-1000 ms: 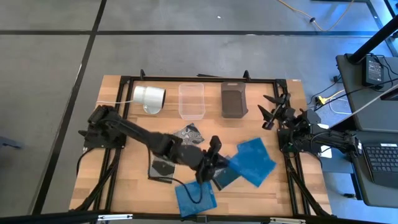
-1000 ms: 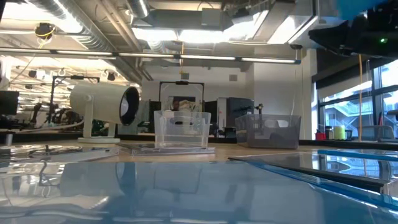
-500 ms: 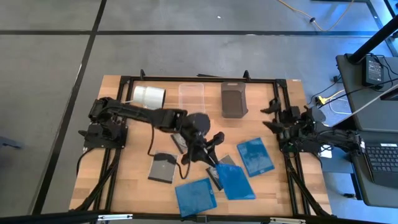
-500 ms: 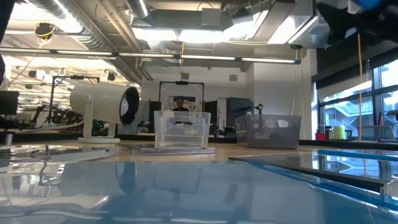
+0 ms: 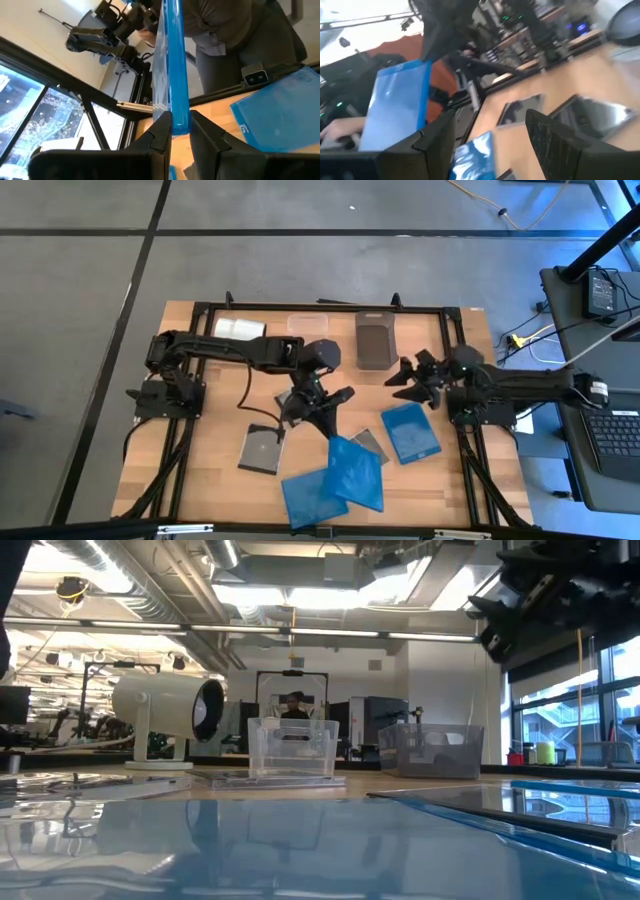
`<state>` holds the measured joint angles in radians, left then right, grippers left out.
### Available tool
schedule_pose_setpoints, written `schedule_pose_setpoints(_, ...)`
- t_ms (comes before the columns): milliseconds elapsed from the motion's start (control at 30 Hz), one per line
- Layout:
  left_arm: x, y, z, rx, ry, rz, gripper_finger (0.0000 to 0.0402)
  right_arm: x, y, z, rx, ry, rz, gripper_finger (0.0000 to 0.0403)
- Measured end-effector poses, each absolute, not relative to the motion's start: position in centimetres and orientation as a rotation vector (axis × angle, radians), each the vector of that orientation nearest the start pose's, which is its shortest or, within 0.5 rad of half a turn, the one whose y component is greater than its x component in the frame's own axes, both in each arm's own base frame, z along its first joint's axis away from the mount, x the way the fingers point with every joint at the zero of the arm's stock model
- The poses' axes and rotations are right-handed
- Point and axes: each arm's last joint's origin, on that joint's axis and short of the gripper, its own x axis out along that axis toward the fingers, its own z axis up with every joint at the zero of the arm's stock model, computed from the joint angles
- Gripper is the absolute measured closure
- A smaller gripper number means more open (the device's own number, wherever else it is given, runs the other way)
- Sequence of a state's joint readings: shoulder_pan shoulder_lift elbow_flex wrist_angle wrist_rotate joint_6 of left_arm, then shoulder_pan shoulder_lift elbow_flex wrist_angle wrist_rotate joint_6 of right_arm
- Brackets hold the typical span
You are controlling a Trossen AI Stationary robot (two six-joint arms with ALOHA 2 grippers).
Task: Pick & place jewel cases by type
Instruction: Put the top left blue cd case into the gray bin
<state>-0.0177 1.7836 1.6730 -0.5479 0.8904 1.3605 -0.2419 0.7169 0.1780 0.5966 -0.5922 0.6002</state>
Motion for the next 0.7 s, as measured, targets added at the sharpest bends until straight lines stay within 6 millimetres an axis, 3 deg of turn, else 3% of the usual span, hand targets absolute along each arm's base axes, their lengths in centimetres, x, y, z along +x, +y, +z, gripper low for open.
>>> schedule_pose_setpoints(167,39.0,-3.0,33.8,0.946,-0.057,-1.143,0.0354,16.7,-1.7,20.1,0.573,0.081,0.46,0.0161)
schedule_pose_setpoints(367,38.6,-4.4,33.5,1.014,-0.104,-1.204,0.0354,18.4,-1.1,18.9,0.636,0.182,0.532,0.0161)
schedule_pose_setpoints(700,38.6,-5.0,33.3,1.069,-0.087,-1.203,0.0355,23.9,1.5,19.8,0.571,0.29,0.756,0.0161)
